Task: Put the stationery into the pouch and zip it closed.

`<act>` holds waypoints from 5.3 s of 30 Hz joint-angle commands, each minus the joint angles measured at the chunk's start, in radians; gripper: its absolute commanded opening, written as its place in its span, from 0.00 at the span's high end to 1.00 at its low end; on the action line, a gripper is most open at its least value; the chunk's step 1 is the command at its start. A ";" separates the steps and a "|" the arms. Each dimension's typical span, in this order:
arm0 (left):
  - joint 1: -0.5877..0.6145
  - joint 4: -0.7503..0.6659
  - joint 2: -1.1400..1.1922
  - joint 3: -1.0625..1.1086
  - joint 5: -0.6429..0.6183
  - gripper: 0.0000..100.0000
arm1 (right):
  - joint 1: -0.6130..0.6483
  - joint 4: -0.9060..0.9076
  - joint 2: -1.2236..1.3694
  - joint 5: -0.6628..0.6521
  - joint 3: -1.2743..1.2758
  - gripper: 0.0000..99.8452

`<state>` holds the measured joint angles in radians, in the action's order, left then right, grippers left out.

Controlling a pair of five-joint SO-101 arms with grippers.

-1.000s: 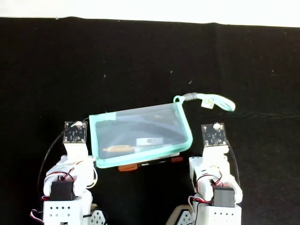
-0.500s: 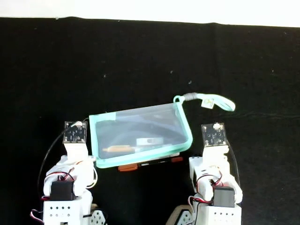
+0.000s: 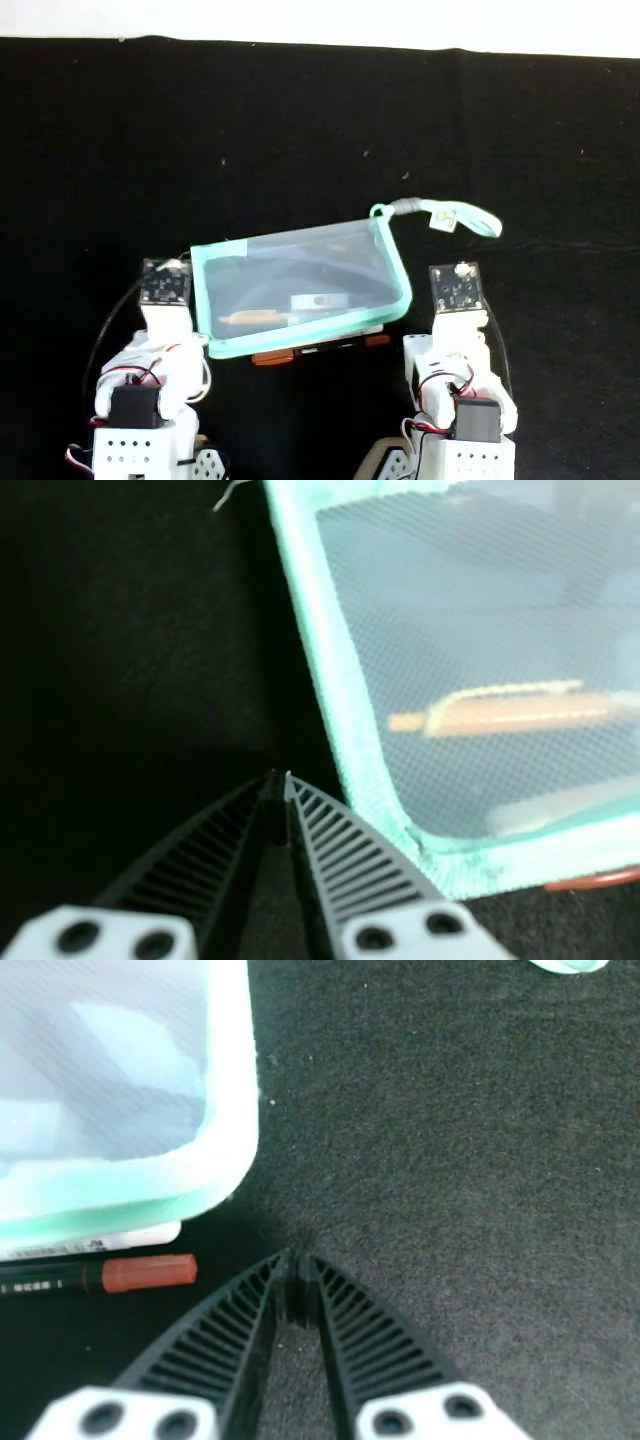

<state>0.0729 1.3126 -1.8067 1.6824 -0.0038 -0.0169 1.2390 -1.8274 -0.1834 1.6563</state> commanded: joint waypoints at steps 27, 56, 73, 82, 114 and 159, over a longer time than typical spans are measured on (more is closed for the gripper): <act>0.177 -0.117 -0.005 0.015 0.175 0.99 | -0.002 -0.027 -0.004 -0.006 0.142 0.99; 0.173 0.051 0.002 -0.526 0.175 0.99 | -0.002 0.033 -0.004 -0.008 -0.346 0.99; 0.133 0.057 0.024 -0.786 0.175 0.99 | -0.002 0.272 0.024 -0.009 -0.753 0.99; 0.027 0.066 0.357 -1.049 0.175 0.99 | -0.002 0.363 0.369 -0.008 -1.089 0.99; 0.016 0.063 1.095 -1.153 0.175 0.78 | -0.008 0.346 1.135 0.000 -1.353 0.85; 0.015 0.034 1.461 -1.156 0.114 0.78 | -0.231 -0.604 2.005 -0.592 -1.376 0.85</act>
<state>0.0990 1.3587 -0.3475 0.5577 0.1174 -0.2394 0.6713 0.1703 -0.7388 0.3414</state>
